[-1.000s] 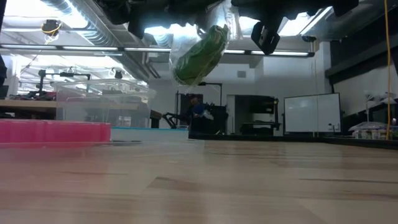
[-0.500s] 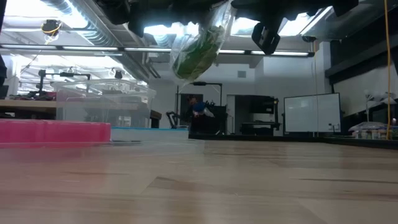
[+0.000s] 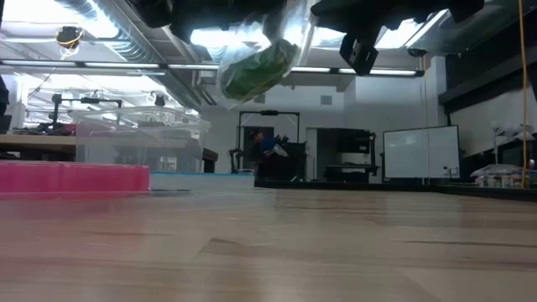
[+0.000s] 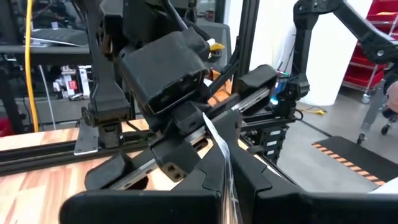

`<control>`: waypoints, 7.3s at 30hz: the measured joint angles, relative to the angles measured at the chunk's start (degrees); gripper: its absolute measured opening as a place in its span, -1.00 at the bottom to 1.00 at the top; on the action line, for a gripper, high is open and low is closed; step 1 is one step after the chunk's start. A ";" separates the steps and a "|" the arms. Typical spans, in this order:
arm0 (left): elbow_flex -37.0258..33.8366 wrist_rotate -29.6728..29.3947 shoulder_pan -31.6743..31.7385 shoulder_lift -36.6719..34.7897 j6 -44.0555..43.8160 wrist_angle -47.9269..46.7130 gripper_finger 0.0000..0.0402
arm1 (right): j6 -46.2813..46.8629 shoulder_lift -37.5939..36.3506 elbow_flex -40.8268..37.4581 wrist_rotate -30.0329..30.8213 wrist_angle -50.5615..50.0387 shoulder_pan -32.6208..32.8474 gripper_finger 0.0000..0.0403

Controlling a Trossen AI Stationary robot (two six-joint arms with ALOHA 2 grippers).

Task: Roll bandage
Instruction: Close the transparent zip bag, then put the transparent zip bag into the transparent container

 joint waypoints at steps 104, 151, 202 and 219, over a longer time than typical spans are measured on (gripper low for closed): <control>0.07 -7.75 -6.39 -0.50 7.61 -9.03 -0.45 | -0.01 0.00 -0.04 -1.45 4.41 0.04 -1.00; 0.07 -9.70 -6.27 0.15 9.22 -6.52 -0.99 | 1.09 3.38 0.05 -0.99 7.33 -0.03 -1.00; 0.07 -17.48 4.13 -3.46 9.00 -4.81 -1.00 | 5.78 5.40 0.09 2.81 7.49 -0.56 -0.69; 0.18 -22.47 23.35 -25.14 16.92 -33.70 -1.00 | 5.76 5.46 2.48 -6.07 4.40 -3.37 -0.17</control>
